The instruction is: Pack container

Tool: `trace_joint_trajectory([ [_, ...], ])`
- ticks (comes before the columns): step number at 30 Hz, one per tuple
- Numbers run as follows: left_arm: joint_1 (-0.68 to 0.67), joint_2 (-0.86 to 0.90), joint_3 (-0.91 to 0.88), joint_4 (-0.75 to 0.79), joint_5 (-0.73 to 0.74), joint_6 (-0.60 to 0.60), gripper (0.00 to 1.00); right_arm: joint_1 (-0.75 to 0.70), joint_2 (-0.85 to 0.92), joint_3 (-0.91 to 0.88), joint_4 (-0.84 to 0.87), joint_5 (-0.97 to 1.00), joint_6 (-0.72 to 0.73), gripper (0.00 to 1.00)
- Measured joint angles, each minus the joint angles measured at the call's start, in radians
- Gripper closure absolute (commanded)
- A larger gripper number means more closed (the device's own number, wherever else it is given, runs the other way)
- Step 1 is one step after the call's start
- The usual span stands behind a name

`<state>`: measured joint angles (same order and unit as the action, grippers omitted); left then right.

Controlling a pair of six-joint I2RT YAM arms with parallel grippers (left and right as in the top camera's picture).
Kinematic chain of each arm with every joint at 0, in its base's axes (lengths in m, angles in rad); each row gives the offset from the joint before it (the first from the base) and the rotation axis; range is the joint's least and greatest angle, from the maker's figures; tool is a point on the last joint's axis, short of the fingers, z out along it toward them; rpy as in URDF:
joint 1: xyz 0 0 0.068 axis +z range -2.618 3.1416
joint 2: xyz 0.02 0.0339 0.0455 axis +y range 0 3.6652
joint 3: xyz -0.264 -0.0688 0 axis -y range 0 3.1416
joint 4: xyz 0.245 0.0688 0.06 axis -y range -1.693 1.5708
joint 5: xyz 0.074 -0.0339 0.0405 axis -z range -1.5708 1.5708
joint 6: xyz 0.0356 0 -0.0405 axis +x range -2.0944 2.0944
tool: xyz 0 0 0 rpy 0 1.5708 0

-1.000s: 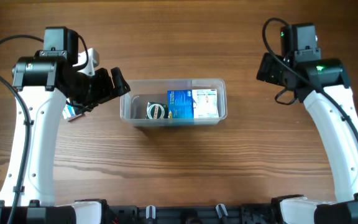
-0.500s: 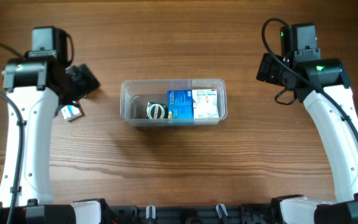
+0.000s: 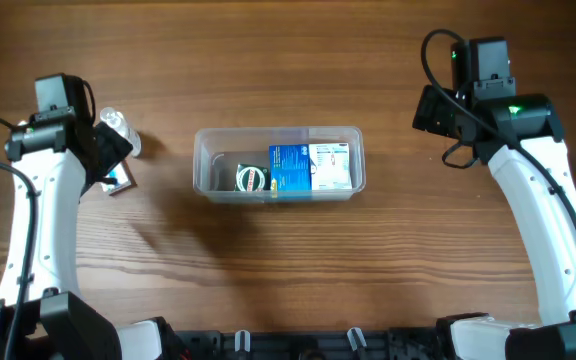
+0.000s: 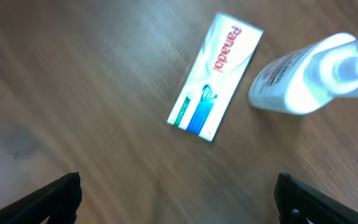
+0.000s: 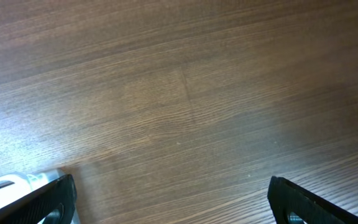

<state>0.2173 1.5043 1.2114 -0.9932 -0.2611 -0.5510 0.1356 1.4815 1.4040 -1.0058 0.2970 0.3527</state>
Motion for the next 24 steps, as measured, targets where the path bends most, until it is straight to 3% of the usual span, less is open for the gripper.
trace_joint_trajectory([
  [10,0.000,0.040,-0.161,0.258,0.001,0.133,0.00,0.000,0.000,0.000,0.000,0.000,0.000,0.00],
  [24,0.000,0.182,-0.161,0.372,-0.003,0.191,0.00,0.000,0.000,0.000,0.000,0.000,0.000,0.00],
])
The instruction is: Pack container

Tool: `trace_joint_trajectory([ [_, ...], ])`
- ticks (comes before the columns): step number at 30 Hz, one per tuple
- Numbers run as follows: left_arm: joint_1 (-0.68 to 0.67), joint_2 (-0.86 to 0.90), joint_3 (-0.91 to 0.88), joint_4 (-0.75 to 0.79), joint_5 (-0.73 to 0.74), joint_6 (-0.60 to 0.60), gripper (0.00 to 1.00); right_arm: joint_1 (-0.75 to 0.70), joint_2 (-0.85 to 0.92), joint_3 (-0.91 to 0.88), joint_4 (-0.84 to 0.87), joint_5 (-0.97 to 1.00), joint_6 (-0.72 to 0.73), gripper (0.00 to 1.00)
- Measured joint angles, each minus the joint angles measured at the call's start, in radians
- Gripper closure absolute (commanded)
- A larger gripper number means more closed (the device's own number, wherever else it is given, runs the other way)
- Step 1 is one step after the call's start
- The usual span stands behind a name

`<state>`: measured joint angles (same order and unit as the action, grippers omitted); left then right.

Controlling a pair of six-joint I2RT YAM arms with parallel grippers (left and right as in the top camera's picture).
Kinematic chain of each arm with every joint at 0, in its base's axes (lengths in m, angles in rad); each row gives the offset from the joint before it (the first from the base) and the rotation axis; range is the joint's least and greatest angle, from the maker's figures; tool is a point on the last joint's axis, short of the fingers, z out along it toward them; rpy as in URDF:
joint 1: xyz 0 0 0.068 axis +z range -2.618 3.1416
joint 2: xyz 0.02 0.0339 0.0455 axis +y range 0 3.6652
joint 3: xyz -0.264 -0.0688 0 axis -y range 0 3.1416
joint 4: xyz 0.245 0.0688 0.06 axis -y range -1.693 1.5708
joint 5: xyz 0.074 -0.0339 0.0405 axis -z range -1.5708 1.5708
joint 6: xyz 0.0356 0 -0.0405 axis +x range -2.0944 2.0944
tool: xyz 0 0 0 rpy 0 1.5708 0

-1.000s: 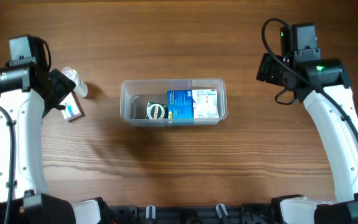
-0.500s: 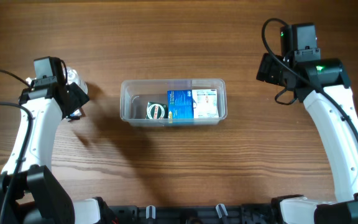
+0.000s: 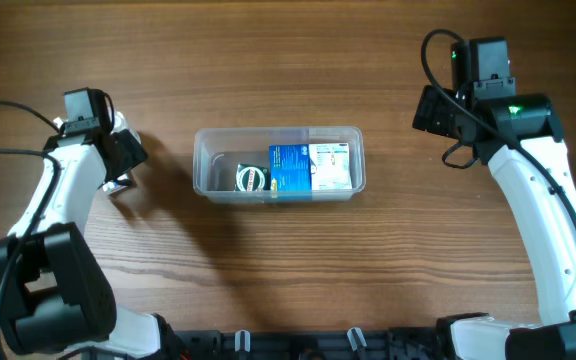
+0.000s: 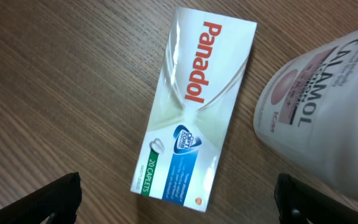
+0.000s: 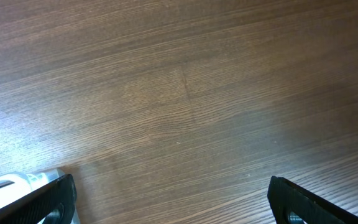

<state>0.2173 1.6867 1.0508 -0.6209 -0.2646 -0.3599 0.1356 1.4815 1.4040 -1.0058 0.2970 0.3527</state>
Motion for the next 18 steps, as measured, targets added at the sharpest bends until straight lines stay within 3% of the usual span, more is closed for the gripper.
trace_joint_trajectory([
  [15,0.066,0.132,0.000,0.078,-0.014,0.004,0.01,0.000,0.000,0.000,0.000,0.000,0.000,0.00],
  [16,0.066,0.136,0.000,0.080,-0.014,0.004,0.02,0.000,0.000,0.000,0.000,0.000,0.000,0.00],
  [18,0.066,0.137,0.000,0.087,-0.014,0.005,0.14,0.000,0.000,0.000,0.000,0.000,0.000,0.00],
])
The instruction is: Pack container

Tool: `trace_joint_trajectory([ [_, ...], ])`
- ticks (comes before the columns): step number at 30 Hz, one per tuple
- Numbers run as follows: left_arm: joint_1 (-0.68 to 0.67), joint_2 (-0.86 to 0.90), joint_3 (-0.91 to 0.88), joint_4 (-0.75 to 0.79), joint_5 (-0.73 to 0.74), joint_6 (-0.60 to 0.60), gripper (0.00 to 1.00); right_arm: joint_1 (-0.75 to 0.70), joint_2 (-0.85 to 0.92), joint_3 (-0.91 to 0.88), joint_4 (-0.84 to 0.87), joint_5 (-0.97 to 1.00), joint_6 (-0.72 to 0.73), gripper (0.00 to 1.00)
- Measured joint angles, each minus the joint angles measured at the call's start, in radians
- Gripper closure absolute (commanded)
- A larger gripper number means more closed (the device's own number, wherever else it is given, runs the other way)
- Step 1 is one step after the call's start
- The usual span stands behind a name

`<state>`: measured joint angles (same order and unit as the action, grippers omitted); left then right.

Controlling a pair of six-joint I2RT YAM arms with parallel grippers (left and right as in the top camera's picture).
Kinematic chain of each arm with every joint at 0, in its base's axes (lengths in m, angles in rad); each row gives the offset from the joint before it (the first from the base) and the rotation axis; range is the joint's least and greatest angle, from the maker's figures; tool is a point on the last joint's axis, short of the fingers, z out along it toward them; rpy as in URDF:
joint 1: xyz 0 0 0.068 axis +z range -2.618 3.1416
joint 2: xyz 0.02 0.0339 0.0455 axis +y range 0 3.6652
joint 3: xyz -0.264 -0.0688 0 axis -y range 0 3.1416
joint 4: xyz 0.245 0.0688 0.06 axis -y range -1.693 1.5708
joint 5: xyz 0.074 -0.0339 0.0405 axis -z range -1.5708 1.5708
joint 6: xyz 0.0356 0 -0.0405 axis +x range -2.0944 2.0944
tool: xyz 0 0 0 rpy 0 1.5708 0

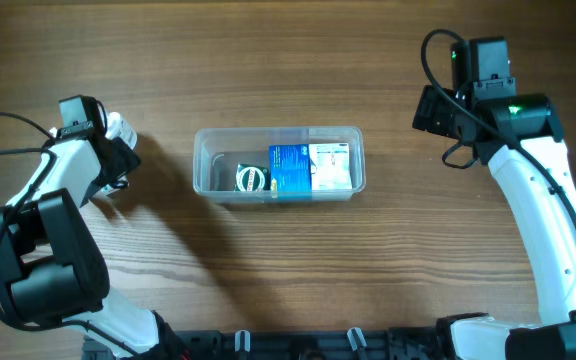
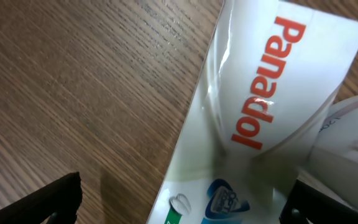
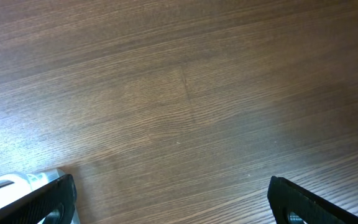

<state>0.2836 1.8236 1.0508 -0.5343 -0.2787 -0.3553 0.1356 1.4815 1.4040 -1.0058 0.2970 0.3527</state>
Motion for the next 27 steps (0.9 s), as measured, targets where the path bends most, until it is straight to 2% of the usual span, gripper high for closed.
trace_joint_trajectory([
  [4,0.000,0.000,0.000,0.005,0.004,0.008,0.34,0.000,0.000,0.000,0.000,0.000,0.000,0.00],
  [8,0.000,0.000,0.000,0.006,0.007,0.011,0.45,0.000,0.000,0.000,0.000,0.000,0.000,0.00],
  [12,0.000,0.000,0.000,0.008,0.007,0.013,0.46,0.000,0.000,0.000,0.000,0.000,0.000,0.00],
  [16,0.027,0.000,0.000,0.000,0.015,0.012,0.42,0.000,0.000,0.000,0.000,0.000,0.000,0.00],
  [17,0.040,0.000,0.000,-0.004,0.024,0.011,0.36,0.000,0.000,0.000,0.000,0.000,0.000,0.00],
  [19,0.065,0.000,0.000,-0.010,0.051,0.010,0.32,0.000,0.000,0.000,0.000,0.000,0.000,0.00],
  [23,0.088,0.000,0.000,-0.011,0.071,0.007,0.37,0.000,0.000,0.000,0.000,0.000,0.000,0.00],
  [25,0.090,0.000,0.000,-0.011,0.082,0.007,0.46,0.000,0.000,0.000,0.000,0.000,0.000,0.00],
  [27,0.090,0.000,0.000,-0.011,0.087,0.010,0.50,0.000,0.000,0.000,0.000,0.000,0.000,0.00],
])
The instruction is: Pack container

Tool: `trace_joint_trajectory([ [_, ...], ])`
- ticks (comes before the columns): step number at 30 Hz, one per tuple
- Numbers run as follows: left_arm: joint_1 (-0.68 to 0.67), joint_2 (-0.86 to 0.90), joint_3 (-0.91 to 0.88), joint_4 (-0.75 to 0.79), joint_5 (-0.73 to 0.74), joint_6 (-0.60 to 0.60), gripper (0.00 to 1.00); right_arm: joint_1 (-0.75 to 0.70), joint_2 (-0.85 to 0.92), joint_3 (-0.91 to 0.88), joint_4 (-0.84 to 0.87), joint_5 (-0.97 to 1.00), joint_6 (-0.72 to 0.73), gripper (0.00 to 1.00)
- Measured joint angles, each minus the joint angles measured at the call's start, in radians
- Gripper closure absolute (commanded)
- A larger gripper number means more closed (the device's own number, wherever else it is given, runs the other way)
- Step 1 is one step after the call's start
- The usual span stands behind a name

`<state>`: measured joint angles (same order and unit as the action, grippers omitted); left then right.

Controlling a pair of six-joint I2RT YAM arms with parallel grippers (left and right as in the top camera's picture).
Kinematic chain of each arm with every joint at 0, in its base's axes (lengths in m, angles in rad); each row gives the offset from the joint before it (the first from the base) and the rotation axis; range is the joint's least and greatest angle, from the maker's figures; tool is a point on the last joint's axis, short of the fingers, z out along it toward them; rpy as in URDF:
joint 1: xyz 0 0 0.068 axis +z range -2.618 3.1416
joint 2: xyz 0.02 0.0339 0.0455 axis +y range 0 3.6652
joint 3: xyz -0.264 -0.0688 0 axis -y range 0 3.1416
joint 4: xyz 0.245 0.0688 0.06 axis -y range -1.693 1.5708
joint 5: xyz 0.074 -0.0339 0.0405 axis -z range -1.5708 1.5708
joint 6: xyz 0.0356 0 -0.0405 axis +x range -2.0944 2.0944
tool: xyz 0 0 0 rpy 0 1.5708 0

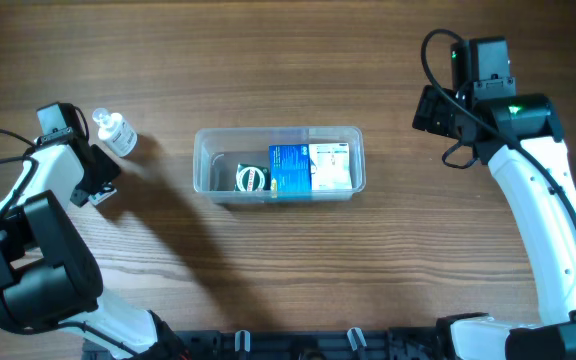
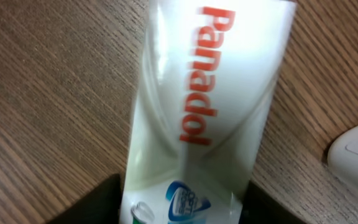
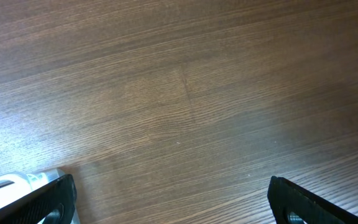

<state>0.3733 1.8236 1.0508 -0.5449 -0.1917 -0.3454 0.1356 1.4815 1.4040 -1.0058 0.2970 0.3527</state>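
The clear plastic container (image 1: 278,162) stands mid-table and holds a small green roll (image 1: 251,178), a blue box (image 1: 290,168) and a white box (image 1: 331,165). At the far left my left gripper (image 1: 95,188) is shut on the white Panadol box (image 2: 204,118), with a dark finger (image 2: 107,202) pressed against each long side. Whether the box is off the table cannot be told. The white calamine bottle (image 1: 118,132) lies just behind it, and its edge (image 2: 356,155) shows on the right. My right gripper (image 3: 176,205) hangs open over bare wood at the back right.
The wooden table (image 1: 268,60) runs out on all sides of the container. The right arm (image 1: 528,190) reaches along the right side. A pale, blue-marked edge (image 3: 5,183) shows at the lower left of the right wrist view.
My left gripper's fingers were wide apart on either side of the Panadol box and are now shut against its sides. The arm sits further left, and the bottle is now uncovered in the overhead view.
My left gripper was open high above the Panadol box and the bottle. Then it was closer over the box, then right down at it with fingers spread. Now it is shut on the box. The right arm and the container's contents stayed as they were.
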Motion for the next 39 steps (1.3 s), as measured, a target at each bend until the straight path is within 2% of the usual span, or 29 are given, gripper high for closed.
trace_joint_trajectory([
  [4,0.000,0.000,0.000,0.000,0.004,-0.003,0.55,0.000,0.000,0.000,0.000,0.000,0.000,0.01],
  [12,0.000,-0.023,0.000,-0.089,0.006,-0.004,0.58,0.000,0.000,0.000,0.000,0.000,0.000,0.00],
  [17,0.000,-0.202,-0.001,-0.148,0.010,-0.003,0.58,0.000,0.000,0.000,0.000,0.000,0.000,0.00],
  [22,0.000,-0.436,-0.001,-0.196,0.011,-0.004,0.55,0.000,0.000,0.000,0.000,0.000,0.000,0.00],
  [23,0.000,-0.490,-0.001,-0.196,0.024,-0.004,0.51,0.000,0.000,0.000,0.000,0.000,0.000,0.00],
  [28,0.000,-0.759,-0.003,-0.120,0.222,-0.006,0.43,0.000,0.000,0.000,0.000,0.000,0.000,0.00],
  [31,0.001,-0.879,-0.003,-0.065,0.409,-0.006,0.45,0.000,0.000,0.000,0.000,0.000,0.000,0.00],
  [36,0.001,-0.913,-0.003,-0.052,0.595,0.023,0.62,0.000,0.000,0.000,0.000,0.000,0.000,0.00],
  [39,0.001,-0.909,-0.003,-0.159,0.626,0.046,0.64,0.000,0.000,0.000,0.000,0.000,0.000,0.00],
])
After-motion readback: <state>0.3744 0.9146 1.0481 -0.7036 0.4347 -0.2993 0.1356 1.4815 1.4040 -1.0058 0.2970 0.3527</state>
